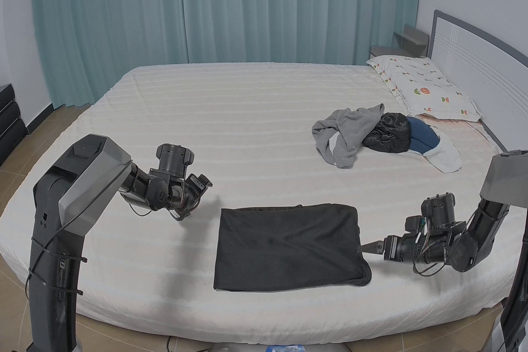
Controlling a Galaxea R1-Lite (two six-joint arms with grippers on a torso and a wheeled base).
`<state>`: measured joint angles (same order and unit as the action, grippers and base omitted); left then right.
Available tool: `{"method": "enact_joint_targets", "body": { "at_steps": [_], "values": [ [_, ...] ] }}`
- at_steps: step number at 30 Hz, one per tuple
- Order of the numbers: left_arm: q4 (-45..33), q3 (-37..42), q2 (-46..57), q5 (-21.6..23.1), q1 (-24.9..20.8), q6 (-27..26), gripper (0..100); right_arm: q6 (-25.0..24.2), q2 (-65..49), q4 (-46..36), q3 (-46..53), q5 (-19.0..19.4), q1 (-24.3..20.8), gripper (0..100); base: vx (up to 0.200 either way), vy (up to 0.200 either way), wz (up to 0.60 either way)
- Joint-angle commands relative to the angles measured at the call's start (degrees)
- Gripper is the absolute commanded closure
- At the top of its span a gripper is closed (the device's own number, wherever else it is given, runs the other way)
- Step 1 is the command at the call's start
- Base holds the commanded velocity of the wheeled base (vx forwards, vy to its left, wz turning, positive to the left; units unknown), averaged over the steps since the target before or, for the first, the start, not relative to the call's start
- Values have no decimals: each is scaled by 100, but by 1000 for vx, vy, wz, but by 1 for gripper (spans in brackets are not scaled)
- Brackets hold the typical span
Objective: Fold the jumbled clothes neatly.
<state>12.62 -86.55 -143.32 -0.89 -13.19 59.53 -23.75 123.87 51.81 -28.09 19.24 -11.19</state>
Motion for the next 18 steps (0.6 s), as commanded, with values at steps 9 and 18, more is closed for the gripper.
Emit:
{"method": "enact_joint_targets", "body": {
  "at_steps": [9,18],
  "values": [
    [-22,7,24,1,-158,24,0,-2160,1236,-66,-2544,-131,126,0,0,0,0],
    [4,7,6,1,-166,6,0,-2503,1447,-136,-2966,89,-32,0,0,0,0]
  ]
}}
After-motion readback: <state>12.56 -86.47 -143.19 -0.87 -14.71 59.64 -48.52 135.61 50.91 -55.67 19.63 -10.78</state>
